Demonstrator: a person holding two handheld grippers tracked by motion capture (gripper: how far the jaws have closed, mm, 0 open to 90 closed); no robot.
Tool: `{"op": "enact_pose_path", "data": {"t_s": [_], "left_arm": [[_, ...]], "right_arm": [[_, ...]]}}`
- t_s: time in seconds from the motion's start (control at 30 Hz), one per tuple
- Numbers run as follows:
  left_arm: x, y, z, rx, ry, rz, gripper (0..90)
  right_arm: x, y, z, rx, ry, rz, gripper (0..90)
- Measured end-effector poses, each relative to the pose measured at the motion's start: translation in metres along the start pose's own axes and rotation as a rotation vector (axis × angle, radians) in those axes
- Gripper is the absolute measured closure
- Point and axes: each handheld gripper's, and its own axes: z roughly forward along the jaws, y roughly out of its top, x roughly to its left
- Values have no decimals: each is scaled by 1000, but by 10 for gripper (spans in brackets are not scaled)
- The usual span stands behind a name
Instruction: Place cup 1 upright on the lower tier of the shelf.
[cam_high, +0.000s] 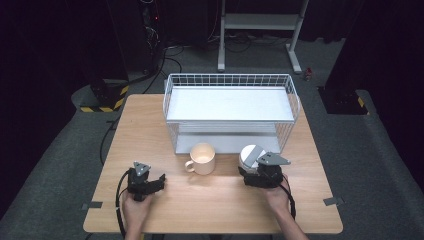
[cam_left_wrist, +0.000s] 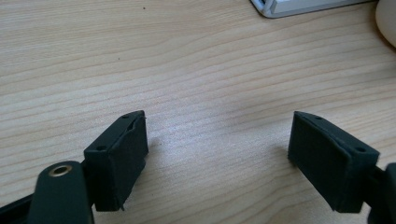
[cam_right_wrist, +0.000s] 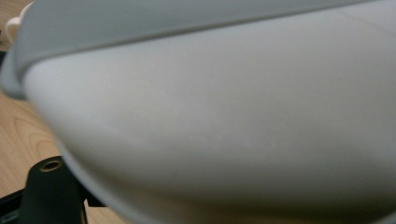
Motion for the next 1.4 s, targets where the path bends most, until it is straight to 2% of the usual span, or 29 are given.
{"op": "enact_pose_path", "data": {"t_s": [0.23,0.6,0.7,0.8,1.1,1.4], "left_arm": [[0,0,0,-1,1,-1,200],[0,0,0,0,3,-3,200],[0,0,0,-2,6,-8,203],[0,0,0,-4,8,-13,208],[0,0,0,-4,11,-14,210],[1,0,0,1,12,-10,212]], "right_arm": [[-18,11,11,11,-24,41,182],[-31,23,29,29,-53,67,182],[-36,24,39,41,-75,75,182],[-38,25,44,37,-91,72,183],[-43,23,50,35,-112,110,183],[-46,30,61,41,-145,84,183]]}}
